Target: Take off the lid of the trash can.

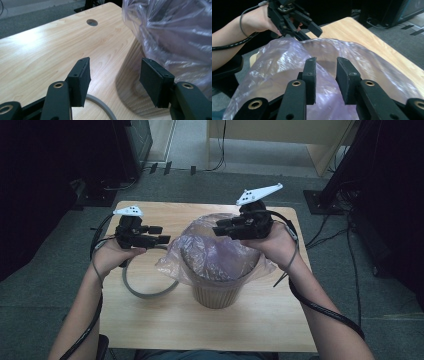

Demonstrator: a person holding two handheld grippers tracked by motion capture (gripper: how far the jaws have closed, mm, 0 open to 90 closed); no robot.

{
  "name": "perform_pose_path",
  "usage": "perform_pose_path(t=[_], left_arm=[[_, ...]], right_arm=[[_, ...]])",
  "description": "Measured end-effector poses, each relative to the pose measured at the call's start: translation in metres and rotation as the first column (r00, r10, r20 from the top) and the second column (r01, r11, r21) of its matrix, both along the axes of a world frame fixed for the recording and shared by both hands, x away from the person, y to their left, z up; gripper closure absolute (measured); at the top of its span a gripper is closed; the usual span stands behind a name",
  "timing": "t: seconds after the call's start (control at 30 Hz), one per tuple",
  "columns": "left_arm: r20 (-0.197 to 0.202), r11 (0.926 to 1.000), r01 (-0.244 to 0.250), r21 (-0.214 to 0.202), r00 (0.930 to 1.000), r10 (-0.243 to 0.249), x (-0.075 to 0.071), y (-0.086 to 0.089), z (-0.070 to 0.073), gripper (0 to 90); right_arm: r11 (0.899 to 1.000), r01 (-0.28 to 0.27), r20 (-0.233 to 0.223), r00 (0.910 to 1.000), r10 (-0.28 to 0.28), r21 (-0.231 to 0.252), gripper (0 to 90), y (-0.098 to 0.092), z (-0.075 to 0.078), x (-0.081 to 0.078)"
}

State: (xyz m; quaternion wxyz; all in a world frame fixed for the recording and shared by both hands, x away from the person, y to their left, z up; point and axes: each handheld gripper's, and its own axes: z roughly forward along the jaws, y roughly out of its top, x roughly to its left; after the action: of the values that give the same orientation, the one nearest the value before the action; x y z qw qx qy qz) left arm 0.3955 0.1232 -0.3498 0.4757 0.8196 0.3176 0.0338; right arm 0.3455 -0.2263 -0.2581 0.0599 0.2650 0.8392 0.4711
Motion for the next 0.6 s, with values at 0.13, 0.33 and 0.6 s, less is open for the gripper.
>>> perform_pose_path(t=[0.13,0.33,0.6], left_arm=[[-0.006,1.0,0.003,-0.004,1.0,-0.003,0.0,0.005,-0.006,40.4],[0.005,0.9999,0.0,-0.011,1.0,0.001,0.002,0.012,-0.012,39.3],[-0.011,0.9989,-0.034,-0.033,0.9994,0.034,0.007,0.027,-0.019,38.7]], right_arm=[[1.0,-0.021,-0.016,0.9997,0.021,-0.015,71.5,0.014,0.0,0.002],[0.998,-0.051,-0.045,0.9978,0.049,-0.046,71.1,0.032,-0.009,0.007],[0.989,-0.094,-0.091,0.9923,0.084,-0.111,61.5,0.053,-0.027,0.011]])
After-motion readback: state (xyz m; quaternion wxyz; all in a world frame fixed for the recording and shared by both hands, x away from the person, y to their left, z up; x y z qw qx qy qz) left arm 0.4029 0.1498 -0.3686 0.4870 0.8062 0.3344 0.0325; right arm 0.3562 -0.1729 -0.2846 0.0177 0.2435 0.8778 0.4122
